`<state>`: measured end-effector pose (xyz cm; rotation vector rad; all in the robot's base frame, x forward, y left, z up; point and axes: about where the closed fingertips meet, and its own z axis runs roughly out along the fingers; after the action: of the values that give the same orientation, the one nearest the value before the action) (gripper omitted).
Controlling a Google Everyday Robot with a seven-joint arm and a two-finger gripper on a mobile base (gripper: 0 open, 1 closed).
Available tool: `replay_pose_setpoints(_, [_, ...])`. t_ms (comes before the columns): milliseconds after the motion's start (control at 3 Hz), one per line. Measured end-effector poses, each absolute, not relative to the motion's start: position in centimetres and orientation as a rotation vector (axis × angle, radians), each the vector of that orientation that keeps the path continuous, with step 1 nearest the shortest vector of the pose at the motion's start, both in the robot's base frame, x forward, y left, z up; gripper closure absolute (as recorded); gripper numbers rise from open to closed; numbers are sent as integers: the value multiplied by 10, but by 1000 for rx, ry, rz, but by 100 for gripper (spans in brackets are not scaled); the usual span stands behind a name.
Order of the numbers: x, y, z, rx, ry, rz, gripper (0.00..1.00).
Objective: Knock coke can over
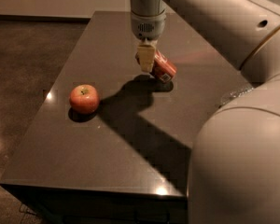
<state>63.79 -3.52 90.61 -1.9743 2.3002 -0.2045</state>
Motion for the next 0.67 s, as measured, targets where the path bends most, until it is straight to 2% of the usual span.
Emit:
replay_pose_setpoints(333, [632, -34, 899, -2033, 2286, -215, 13])
replay_pose_setpoints(667, [624, -32, 889, -2088, 2275, -203, 0])
